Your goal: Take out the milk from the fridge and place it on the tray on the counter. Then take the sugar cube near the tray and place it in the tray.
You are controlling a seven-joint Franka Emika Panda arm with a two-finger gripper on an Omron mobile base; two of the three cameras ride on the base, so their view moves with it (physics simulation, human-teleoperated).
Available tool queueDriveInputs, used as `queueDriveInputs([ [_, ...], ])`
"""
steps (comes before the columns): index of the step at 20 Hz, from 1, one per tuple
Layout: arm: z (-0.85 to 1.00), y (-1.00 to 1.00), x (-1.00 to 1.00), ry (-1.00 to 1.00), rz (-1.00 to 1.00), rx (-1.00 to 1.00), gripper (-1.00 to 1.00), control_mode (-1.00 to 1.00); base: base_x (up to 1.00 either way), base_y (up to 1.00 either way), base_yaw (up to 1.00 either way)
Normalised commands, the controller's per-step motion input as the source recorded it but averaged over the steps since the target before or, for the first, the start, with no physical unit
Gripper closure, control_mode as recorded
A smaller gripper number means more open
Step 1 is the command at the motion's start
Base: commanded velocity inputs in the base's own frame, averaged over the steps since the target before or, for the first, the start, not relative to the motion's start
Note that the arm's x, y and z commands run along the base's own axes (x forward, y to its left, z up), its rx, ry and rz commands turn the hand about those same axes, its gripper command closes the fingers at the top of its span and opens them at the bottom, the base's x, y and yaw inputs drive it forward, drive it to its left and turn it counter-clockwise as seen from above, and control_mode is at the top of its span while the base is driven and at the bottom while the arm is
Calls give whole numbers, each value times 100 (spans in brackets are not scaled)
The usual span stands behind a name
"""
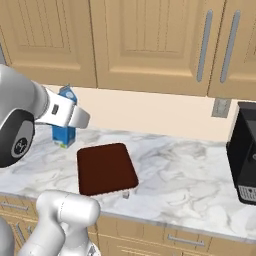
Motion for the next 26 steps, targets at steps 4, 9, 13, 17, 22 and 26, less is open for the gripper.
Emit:
queueDriveInputs([
  [4, 0, 0, 0, 0, 0, 0, 100, 100, 47, 7, 0],
  [9, 0, 0, 0, 0, 0, 0, 100, 100, 39, 15, 0],
  [13, 0, 0, 0, 0, 0, 0, 100, 100, 23, 17, -7],
  [17, 0, 0, 0, 0, 0, 0, 100, 100, 13, 4, -6],
  [22, -5, 0, 0, 0, 0, 0, 100, -100, 6, 0, -2],
  [26, -43, 0, 0, 0, 1, -1, 100, -100, 0, 0, 0],
])
